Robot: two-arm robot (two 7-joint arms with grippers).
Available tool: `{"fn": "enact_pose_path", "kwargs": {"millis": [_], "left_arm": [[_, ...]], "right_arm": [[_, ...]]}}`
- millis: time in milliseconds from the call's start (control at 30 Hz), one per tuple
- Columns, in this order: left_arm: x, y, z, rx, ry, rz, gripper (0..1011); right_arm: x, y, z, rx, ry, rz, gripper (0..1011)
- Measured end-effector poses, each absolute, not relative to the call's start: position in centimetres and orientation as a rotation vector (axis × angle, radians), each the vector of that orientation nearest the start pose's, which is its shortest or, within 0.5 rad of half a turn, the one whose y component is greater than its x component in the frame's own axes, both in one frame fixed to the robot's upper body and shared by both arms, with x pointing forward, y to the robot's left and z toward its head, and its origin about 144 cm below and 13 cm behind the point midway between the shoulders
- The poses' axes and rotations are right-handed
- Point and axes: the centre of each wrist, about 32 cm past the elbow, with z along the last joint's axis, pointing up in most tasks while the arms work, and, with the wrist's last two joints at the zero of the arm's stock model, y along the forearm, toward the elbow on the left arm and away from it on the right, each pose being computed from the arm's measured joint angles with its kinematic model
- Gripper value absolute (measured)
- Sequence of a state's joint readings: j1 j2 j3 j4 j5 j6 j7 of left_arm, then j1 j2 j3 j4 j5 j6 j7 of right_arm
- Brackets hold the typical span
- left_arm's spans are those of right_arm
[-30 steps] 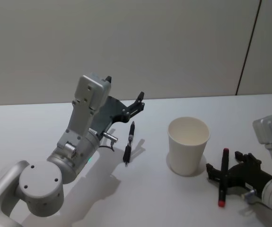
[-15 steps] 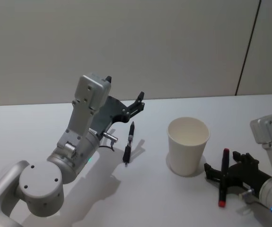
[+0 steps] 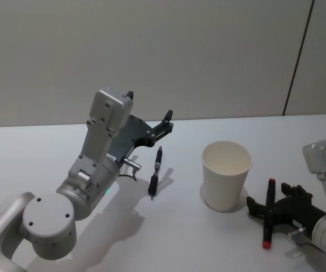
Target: Place the pen into the pen holder.
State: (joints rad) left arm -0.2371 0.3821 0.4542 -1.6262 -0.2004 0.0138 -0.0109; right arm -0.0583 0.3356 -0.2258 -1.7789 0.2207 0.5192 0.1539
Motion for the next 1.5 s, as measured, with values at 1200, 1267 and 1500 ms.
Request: {"fn": "enact_pose_path", "kwargs": {"millis": [1200,1267,1500], "left_arm": [[49.20,19.84,120.44,0.061,-0.268,1.124,1001],[49.20,19.84,120.44,0.061,-0.268,1.124,1001],[49.20,19.84,120.44,0.061,-0.268,1.124,1001]], "right_arm": [[42.92,-23.86,117.12,-0.432,0.260,-1.157,907],[42.92,-23.86,117.11,-0.432,0.260,-1.157,896],[42.91,-23.86,117.10,-0.433,0.260,-1.158,863]]}}
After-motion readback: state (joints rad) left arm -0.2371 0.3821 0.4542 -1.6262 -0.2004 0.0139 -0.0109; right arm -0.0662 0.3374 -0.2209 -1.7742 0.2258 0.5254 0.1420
